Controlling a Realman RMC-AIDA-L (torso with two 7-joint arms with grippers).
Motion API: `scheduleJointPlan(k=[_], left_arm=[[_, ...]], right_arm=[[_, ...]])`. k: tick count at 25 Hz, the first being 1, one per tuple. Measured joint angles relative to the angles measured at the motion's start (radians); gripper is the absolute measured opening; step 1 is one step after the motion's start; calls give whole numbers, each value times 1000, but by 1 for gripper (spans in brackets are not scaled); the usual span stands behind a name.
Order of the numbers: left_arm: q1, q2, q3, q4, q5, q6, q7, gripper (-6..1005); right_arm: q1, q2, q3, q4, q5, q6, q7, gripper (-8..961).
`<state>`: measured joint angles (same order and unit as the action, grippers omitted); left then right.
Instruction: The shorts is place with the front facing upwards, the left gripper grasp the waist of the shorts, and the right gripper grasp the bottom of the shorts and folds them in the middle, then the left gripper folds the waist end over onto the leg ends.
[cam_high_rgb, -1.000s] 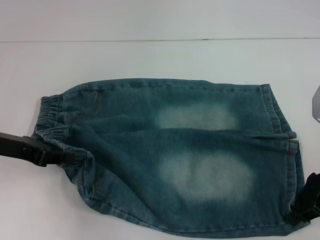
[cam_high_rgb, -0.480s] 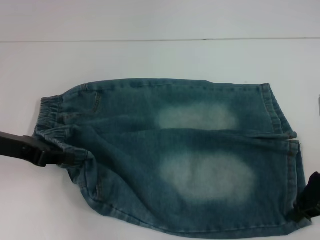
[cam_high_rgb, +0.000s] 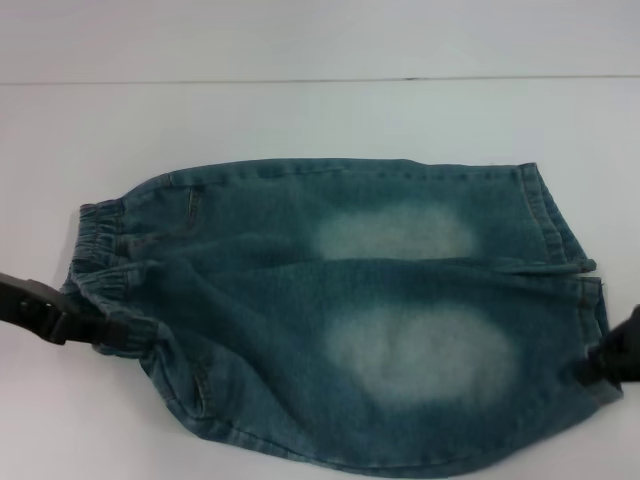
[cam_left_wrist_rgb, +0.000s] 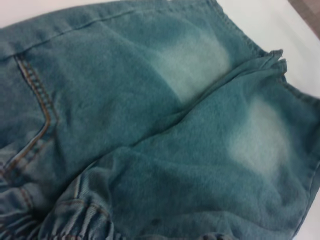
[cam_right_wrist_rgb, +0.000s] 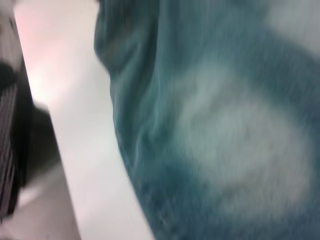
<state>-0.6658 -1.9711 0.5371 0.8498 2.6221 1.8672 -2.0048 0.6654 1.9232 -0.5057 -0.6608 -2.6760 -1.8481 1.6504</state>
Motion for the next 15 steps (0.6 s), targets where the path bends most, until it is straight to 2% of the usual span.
scheduleJointPlan(k=[6, 10, 12, 15], left_arm=[[-24, 25, -26, -1, 11, 16, -46, 31], [-41, 37, -32, -1, 26, -41, -121, 32], [-51, 39, -30, -2, 40, -78, -157, 32], [-62, 40, -26, -6, 44, -112, -185, 32]], right_arm=[[-67, -38, 97, 60, 184, 65, -32, 46], [-97, -59, 126, 132, 272, 137, -49, 45], [-104, -60, 128, 152, 303, 169, -55, 45], [-113, -49, 151, 160, 346, 218, -58, 45]])
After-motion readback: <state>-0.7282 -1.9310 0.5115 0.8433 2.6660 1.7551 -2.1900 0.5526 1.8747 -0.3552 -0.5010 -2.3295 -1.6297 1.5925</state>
